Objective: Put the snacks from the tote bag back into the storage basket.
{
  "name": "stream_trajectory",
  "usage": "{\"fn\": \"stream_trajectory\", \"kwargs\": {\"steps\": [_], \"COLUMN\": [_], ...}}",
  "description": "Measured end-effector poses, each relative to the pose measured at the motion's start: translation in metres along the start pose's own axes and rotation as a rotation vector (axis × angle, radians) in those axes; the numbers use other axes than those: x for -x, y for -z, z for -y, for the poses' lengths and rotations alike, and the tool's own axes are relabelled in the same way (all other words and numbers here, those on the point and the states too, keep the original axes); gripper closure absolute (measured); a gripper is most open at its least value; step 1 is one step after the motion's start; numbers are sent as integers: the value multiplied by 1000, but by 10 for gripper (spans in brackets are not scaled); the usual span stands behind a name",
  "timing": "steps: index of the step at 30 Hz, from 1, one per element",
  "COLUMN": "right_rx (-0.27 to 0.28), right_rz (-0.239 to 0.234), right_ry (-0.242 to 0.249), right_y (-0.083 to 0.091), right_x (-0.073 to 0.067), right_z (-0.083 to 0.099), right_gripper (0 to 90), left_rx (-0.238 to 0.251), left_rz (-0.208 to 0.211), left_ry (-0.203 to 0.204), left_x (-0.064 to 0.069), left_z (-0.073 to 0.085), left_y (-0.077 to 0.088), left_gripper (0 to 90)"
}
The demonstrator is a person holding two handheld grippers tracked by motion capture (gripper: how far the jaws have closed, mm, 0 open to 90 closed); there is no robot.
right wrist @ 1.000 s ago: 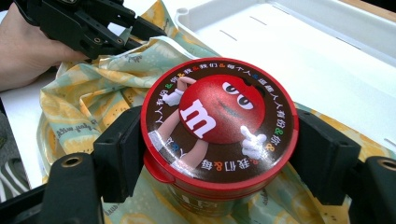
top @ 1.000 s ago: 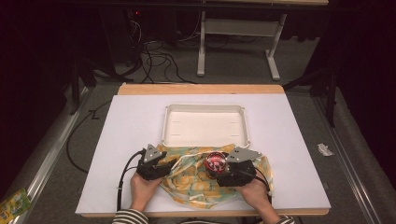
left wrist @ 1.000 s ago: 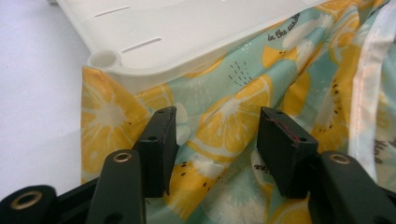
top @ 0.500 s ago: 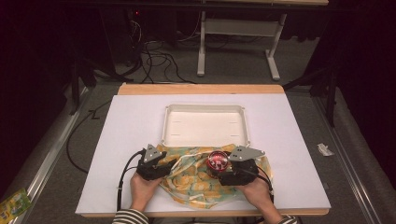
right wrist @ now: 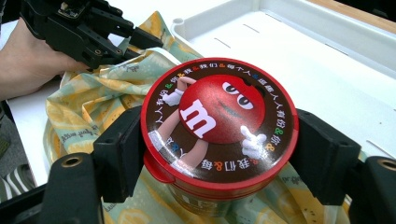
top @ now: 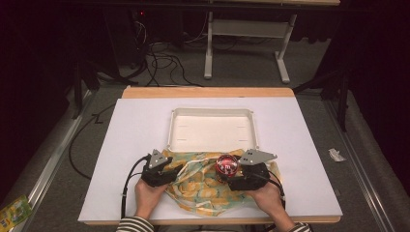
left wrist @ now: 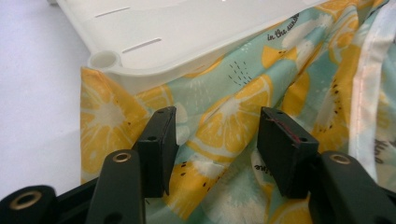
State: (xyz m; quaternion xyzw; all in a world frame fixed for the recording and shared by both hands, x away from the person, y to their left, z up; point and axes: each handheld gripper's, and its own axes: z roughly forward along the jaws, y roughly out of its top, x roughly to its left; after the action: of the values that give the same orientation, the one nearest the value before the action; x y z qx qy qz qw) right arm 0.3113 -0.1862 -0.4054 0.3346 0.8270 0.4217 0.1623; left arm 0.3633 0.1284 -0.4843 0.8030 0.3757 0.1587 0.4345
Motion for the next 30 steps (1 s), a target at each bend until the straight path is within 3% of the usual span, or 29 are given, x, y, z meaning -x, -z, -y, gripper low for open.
{"fn": "stream_trajectory", "kwargs": {"steps": [30], "right_rx": [20], "right_rz": [-2], "right_ry": [0], "right_y": [14], "right_x": [9], "right_z": [-18], "right_gripper": [261], "left_rx": [0], "left_rz": [2], "left_ry": [2], "left_x": [0], "left_z": [0], "left_y": [0], "left_gripper": [477]}}
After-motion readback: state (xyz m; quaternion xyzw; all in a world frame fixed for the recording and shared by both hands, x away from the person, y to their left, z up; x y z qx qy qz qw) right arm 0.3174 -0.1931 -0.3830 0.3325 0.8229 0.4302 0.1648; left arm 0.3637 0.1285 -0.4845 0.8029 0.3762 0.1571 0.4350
